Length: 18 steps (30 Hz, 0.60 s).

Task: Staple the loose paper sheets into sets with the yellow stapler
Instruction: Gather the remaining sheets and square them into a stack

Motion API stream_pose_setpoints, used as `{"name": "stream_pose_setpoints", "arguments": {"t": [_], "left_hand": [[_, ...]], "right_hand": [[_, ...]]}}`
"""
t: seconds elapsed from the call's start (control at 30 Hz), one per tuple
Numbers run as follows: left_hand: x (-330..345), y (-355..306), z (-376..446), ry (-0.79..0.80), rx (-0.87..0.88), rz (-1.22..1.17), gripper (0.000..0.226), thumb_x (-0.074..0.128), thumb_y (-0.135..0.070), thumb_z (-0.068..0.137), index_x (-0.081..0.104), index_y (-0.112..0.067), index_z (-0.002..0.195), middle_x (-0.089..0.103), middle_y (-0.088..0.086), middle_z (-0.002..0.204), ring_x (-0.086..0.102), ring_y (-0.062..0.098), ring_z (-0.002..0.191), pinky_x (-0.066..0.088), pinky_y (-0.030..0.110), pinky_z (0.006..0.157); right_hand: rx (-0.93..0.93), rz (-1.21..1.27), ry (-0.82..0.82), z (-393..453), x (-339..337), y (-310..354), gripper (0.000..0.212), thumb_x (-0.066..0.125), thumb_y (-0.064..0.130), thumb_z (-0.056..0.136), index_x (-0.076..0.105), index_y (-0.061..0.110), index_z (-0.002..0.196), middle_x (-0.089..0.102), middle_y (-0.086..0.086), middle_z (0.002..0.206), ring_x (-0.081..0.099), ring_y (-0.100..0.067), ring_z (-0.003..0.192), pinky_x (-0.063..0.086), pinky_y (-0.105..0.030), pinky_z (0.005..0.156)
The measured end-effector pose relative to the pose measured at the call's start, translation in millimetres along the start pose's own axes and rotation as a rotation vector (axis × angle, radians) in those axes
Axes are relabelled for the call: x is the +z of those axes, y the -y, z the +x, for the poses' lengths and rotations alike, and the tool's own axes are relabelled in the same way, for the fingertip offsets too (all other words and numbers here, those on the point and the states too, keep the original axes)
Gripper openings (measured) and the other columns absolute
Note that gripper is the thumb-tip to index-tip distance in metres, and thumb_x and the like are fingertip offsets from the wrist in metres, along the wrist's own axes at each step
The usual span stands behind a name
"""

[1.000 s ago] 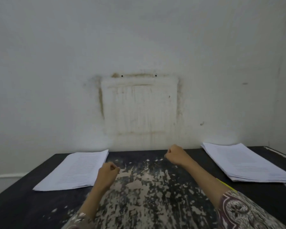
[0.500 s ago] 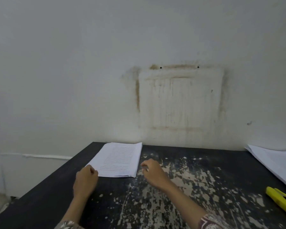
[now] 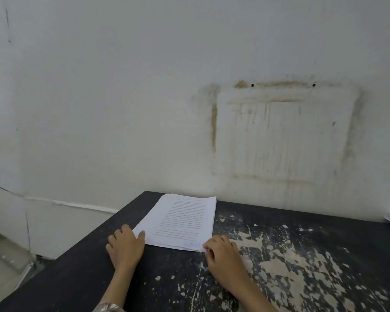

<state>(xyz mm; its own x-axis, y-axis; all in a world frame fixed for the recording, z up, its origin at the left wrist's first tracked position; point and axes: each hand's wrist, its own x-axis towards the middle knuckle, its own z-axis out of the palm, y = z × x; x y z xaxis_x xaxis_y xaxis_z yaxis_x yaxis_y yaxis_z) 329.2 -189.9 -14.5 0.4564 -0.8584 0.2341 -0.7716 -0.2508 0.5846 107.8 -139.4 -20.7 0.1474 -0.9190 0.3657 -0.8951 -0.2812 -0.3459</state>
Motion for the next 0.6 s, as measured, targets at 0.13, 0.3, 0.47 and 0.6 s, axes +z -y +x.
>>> {"name": "stream_pose_setpoints", "arguments": {"t": [0.13,0.3,0.47,0.6], "left_hand": [[3,-6,9,0.025,-0.032,0.016,0.042,0.049,-0.037,0.091,0.048,-0.005,0.118,0.052,0.014,0.127,0.042,0.031,0.120,0.030,0.040,0.101],[6,-11,14,0.059,-0.080,0.061,0.032,0.052,-0.032,0.087,0.051,-0.008,0.108,0.054,0.013,0.122,0.044,0.030,0.117,0.031,0.038,0.099],[10,-15,15,0.058,-0.069,0.024,0.031,0.051,-0.020,0.087,0.043,-0.008,0.115,0.048,0.016,0.126,0.041,0.032,0.118,0.030,0.039,0.099],[13,-17,18,0.040,-0.077,-0.161,0.021,0.053,-0.006,0.084,0.043,-0.006,0.102,0.055,0.016,0.114,0.048,0.033,0.109,0.033,0.040,0.095]], "right_hand": [[-0.008,0.010,-0.001,2,1,0,0.030,0.032,0.027,0.099,0.055,0.020,0.117,0.052,0.008,0.121,0.040,-0.009,0.116,0.031,-0.024,0.100],[-0.018,0.005,-0.005,4,2,-2,0.030,0.032,0.029,0.099,0.055,0.021,0.116,0.052,0.010,0.121,0.040,-0.007,0.114,0.029,-0.023,0.097],[-0.023,0.001,0.006,3,0,-1,0.030,0.032,0.029,0.099,0.054,0.022,0.117,0.051,0.010,0.121,0.040,-0.007,0.115,0.029,-0.023,0.097],[-0.022,0.007,0.008,2,-1,0,0.030,0.032,0.030,0.099,0.054,0.021,0.118,0.051,0.010,0.122,0.039,-0.008,0.116,0.028,-0.023,0.098]]}}
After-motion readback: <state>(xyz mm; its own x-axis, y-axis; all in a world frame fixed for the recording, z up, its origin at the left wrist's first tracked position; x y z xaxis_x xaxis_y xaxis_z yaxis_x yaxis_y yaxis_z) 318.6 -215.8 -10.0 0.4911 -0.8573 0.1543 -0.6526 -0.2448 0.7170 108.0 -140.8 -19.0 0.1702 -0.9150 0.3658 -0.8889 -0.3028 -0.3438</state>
